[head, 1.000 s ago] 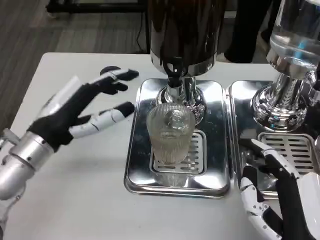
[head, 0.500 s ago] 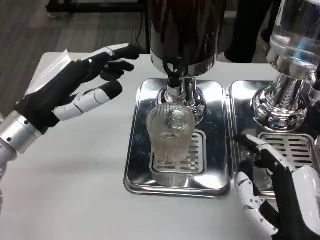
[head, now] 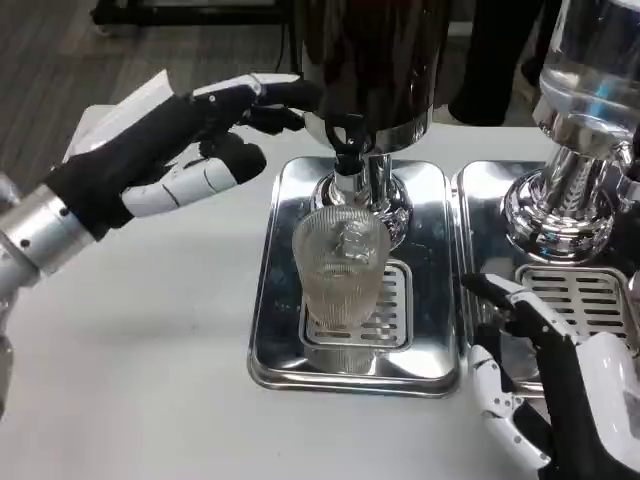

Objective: Grasp the cup under the faucet to collect the drink, then remove the cup.

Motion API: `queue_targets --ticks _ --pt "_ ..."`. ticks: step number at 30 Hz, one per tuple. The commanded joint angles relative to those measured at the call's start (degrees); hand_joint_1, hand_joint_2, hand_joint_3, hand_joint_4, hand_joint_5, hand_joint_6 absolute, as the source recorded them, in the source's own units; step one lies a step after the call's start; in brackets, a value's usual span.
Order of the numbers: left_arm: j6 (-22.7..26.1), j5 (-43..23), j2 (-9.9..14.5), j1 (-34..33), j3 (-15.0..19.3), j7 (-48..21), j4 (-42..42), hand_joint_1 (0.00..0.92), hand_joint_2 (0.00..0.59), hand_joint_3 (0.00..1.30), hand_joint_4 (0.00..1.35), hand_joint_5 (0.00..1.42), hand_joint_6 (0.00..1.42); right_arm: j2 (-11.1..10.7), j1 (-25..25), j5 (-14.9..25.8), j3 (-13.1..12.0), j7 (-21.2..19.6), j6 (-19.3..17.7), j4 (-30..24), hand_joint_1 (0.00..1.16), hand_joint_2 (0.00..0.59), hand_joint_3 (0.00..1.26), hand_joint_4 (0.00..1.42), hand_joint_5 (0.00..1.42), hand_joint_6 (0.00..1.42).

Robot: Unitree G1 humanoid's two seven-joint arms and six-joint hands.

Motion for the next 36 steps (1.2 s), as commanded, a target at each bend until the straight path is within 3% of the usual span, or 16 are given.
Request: queue_targets --ticks 1,23,36 --pt "0.36 -0.31 -0.62 -2.52 0.65 -1.55 1.69 0.036 0.115 0.25 0.22 0.27 0.29 0.16 -0.36 0.45 0.07 0.13 -0.52 0.62 0.35 0.535 0.34 0.29 0.28 0.38" --pt "1.53 1.49 -0.99 -7.06 -1.04 -8.46 3.55 0.028 0.106 0.27 0.23 0.28 0.28 1.6 0.33 -0.51 0.38 -1.62 -0.67 0.77 0.36 0.535 0.35 0.29 0.28 0.38" --pt "-1.49 2.41 0.06 -7.23 -1.4 -9.23 2.7 0.017 0.103 0.28 0.23 0.28 0.27 1.7 -0.69 -0.26 0.35 -1.61 -1.02 1.86 0.36 0.535 0.34 0.29 0.28 0.38"
